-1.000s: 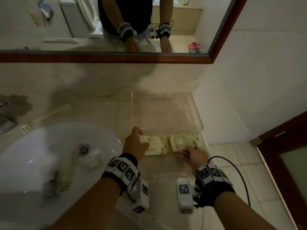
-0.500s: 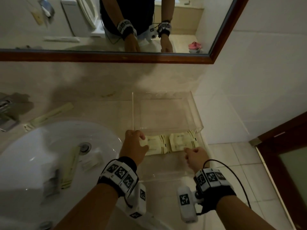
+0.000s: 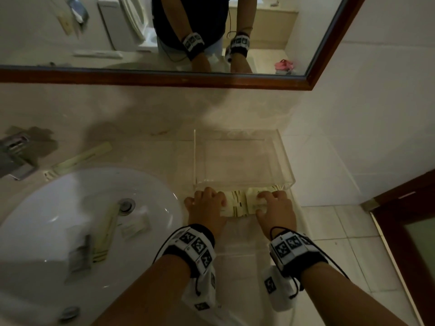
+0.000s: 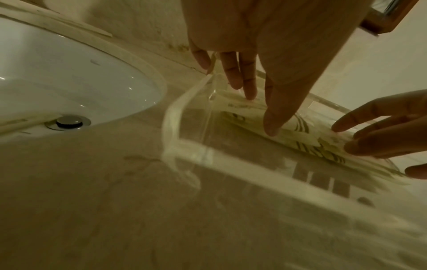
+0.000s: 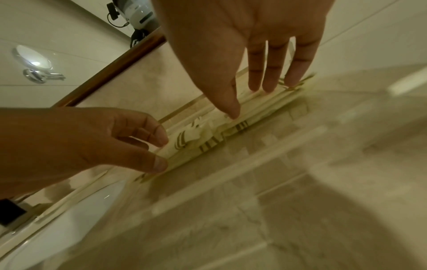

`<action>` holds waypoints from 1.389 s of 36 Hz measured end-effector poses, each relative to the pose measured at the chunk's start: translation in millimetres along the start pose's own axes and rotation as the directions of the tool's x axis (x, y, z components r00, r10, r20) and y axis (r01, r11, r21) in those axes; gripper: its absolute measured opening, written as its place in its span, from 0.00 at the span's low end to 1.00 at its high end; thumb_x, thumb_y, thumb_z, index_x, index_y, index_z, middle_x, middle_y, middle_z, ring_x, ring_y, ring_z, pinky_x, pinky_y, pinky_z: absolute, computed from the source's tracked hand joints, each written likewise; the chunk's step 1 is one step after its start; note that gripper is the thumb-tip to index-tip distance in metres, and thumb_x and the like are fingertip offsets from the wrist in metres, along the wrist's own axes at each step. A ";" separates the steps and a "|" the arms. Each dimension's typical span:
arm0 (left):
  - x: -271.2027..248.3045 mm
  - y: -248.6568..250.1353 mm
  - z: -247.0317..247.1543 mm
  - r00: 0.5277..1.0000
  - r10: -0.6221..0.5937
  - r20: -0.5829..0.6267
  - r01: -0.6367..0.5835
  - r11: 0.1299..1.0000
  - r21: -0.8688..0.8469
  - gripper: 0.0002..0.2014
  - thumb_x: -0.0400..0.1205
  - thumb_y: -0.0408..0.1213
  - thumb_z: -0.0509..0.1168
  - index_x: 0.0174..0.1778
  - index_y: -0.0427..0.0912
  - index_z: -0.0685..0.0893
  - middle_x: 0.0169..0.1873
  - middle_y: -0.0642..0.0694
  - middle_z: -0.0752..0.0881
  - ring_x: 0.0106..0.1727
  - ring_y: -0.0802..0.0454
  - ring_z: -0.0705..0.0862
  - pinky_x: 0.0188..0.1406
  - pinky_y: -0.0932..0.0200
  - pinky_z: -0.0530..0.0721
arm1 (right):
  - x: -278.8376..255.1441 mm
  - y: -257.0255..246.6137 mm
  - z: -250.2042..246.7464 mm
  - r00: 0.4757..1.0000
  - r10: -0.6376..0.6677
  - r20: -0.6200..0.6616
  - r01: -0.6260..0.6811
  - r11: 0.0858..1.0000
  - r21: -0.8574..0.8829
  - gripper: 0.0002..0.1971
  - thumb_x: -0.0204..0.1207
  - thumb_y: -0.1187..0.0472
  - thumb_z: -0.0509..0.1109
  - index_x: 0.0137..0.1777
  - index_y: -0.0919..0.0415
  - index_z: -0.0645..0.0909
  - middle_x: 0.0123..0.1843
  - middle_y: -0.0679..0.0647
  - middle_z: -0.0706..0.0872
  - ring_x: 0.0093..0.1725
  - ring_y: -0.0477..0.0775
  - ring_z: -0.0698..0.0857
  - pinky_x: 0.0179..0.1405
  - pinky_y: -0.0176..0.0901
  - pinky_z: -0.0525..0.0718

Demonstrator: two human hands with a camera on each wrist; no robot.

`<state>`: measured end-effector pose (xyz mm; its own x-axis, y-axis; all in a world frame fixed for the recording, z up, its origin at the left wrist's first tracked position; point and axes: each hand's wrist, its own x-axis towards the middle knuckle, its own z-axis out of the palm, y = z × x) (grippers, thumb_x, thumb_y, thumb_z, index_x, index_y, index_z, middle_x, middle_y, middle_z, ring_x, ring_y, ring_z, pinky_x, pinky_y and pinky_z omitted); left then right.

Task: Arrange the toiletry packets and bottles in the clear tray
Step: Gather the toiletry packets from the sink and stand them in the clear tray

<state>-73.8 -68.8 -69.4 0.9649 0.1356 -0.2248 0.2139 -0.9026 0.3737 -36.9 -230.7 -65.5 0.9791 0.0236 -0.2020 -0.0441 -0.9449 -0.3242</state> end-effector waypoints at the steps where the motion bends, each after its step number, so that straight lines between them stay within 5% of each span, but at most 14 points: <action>1: 1.1 -0.7 -0.6 1.000 -0.001 0.000 0.001 1.000 0.005 0.15 0.73 0.41 0.69 0.55 0.55 0.77 0.61 0.52 0.73 0.66 0.48 0.69 0.67 0.49 0.61 | 0.5 -0.7 -0.2 1.000 0.001 0.006 -0.001 1.000 -0.006 0.21 0.72 0.61 0.67 0.66 0.49 0.77 0.67 0.56 0.73 0.64 0.59 0.75 0.56 0.50 0.80; 10: 1.9 -2.7 -7.7 1.000 -0.002 -0.005 0.002 1.000 -0.006 0.16 0.74 0.42 0.69 0.57 0.55 0.76 0.62 0.52 0.72 0.66 0.48 0.69 0.67 0.49 0.61 | -4.0 -9.4 -7.9 1.000 0.006 -0.007 -0.006 0.998 0.067 0.20 0.72 0.59 0.68 0.65 0.50 0.77 0.64 0.56 0.74 0.62 0.59 0.76 0.55 0.50 0.81; 14: -8.0 -11.7 -27.4 1.000 0.002 -0.026 -0.004 0.996 -0.090 0.19 0.74 0.46 0.70 0.60 0.55 0.76 0.65 0.52 0.71 0.69 0.49 0.69 0.69 0.50 0.62 | -14.9 -26.3 -18.4 0.998 -0.065 0.011 0.061 0.973 0.222 0.16 0.72 0.58 0.69 0.60 0.50 0.77 0.57 0.52 0.77 0.52 0.51 0.79 0.48 0.45 0.80; 18: -25.6 -33.6 -58.6 0.999 -0.035 -0.012 0.031 0.973 -0.228 0.15 0.78 0.48 0.66 0.59 0.51 0.77 0.62 0.50 0.75 0.64 0.48 0.77 0.66 0.51 0.74 | -27.4 -57.7 -31.1 0.980 -0.189 0.060 0.164 0.943 0.291 0.10 0.74 0.57 0.68 0.55 0.53 0.80 0.46 0.48 0.82 0.45 0.47 0.79 0.44 0.37 0.73; 22: -48.0 -57.9 -88.5 0.996 -0.051 0.068 0.071 0.936 -0.345 0.12 0.80 0.44 0.65 0.58 0.44 0.78 0.57 0.46 0.83 0.55 0.48 0.83 0.54 0.59 0.79 | -41.0 -97.2 -36.5 0.929 -0.305 0.209 0.237 0.925 0.297 0.09 0.75 0.54 0.67 0.54 0.52 0.81 0.44 0.47 0.83 0.45 0.49 0.81 0.45 0.38 0.76; 26: -79.2 -87.9 -109.9 0.986 -0.148 0.082 0.167 0.927 -0.335 0.13 0.81 0.45 0.64 0.57 0.42 0.78 0.57 0.44 0.84 0.52 0.49 0.82 0.55 0.58 0.78 | -52.2 -132.7 -34.9 0.862 -0.398 0.314 0.310 0.904 0.295 0.08 0.77 0.54 0.66 0.54 0.52 0.82 0.46 0.49 0.84 0.45 0.50 0.81 0.44 0.37 0.75; 31: -127.2 -129.2 -135.8 0.951 -0.297 0.090 0.311 0.903 -0.296 0.17 0.83 0.45 0.62 0.64 0.40 0.77 0.62 0.44 0.83 0.61 0.46 0.82 0.51 0.61 0.77 | -69.1 -174.4 -27.5 0.767 -0.508 0.391 0.398 0.856 0.331 0.06 0.78 0.55 0.66 0.52 0.53 0.81 0.49 0.53 0.86 0.47 0.51 0.83 0.46 0.40 0.80; 38: -177.9 -187.3 -160.2 0.875 -0.476 0.086 0.473 0.804 -0.361 0.11 0.83 0.42 0.61 0.59 0.43 0.79 0.62 0.42 0.83 0.62 0.44 0.81 0.65 0.51 0.79 | -103.0 -230.8 -3.5 0.685 -0.556 0.471 0.467 0.831 0.302 0.09 0.80 0.53 0.62 0.53 0.53 0.81 0.49 0.50 0.83 0.47 0.52 0.81 0.47 0.41 0.80; 42: -199.8 -226.2 -165.4 0.847 -0.526 0.083 0.508 0.753 -0.419 0.07 0.81 0.47 0.64 0.51 0.50 0.77 0.59 0.44 0.84 0.58 0.45 0.82 0.56 0.56 0.78 | -121.4 -269.8 13.5 0.653 -0.559 0.510 0.494 0.826 0.272 0.10 0.80 0.54 0.62 0.54 0.55 0.81 0.55 0.53 0.85 0.48 0.52 0.80 0.45 0.39 0.75; 50: -233.0 -316.5 -180.1 0.825 -0.552 0.124 0.540 0.701 -0.466 0.14 0.82 0.48 0.62 0.60 0.46 0.78 0.59 0.46 0.82 0.52 0.50 0.80 0.49 0.61 0.75 | -159.5 -348.2 64.0 0.626 -0.508 0.592 0.444 0.856 0.265 0.05 0.78 0.56 0.63 0.48 0.52 0.80 0.49 0.52 0.83 0.41 0.49 0.81 0.34 0.35 0.77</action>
<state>-338.9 258.8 26.8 0.6586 0.5594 -0.5033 0.7416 -0.3691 0.5603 -190.4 115.5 20.4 0.5176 0.6882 -0.5084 0.3444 -0.7115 -0.6125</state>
